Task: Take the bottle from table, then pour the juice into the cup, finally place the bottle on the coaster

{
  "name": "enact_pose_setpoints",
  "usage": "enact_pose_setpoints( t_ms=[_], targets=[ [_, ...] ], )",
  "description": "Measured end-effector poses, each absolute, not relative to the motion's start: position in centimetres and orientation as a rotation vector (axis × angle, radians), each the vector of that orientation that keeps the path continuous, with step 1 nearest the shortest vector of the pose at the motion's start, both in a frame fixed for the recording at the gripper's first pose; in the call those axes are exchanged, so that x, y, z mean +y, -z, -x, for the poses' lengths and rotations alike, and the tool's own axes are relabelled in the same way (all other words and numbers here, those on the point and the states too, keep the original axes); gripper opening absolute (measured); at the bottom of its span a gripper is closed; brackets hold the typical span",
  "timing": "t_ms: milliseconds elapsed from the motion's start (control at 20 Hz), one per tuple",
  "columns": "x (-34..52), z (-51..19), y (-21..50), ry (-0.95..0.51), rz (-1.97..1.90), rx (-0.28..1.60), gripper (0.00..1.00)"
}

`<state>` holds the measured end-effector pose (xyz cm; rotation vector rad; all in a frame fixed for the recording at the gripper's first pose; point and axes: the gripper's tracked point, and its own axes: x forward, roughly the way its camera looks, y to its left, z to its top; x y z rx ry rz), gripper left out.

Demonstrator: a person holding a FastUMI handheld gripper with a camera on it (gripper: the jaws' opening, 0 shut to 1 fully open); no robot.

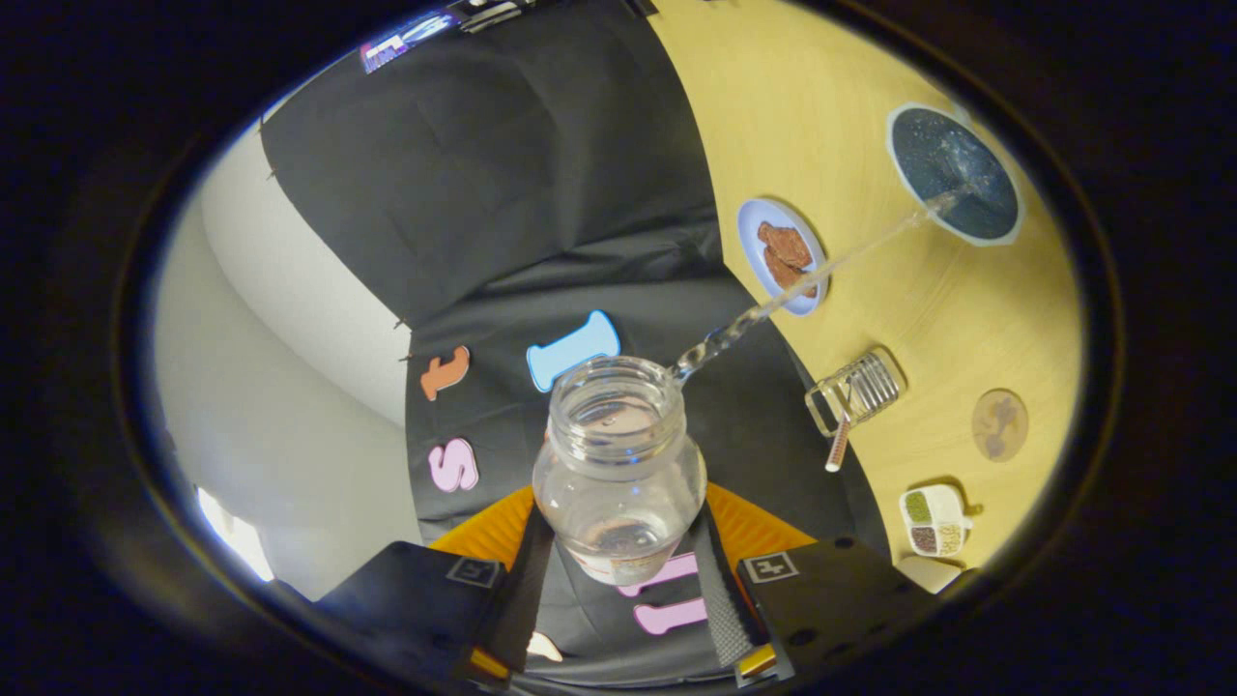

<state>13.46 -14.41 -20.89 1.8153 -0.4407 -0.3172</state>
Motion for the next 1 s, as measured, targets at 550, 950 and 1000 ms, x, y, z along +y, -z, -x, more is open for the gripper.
enact_pose_setpoints(
  t_ms=[550,950,1000],
  targets=[
    [-15.3,-13.1,17.6,0.294,-1.852,-0.543,0.75],
    [-15.9,-12.7,15.8,0.285,-1.867,-0.597,0.75],
    [-16.0,-12.7,15.6,0.285,-1.869,-0.604,0.75]
  ],
)
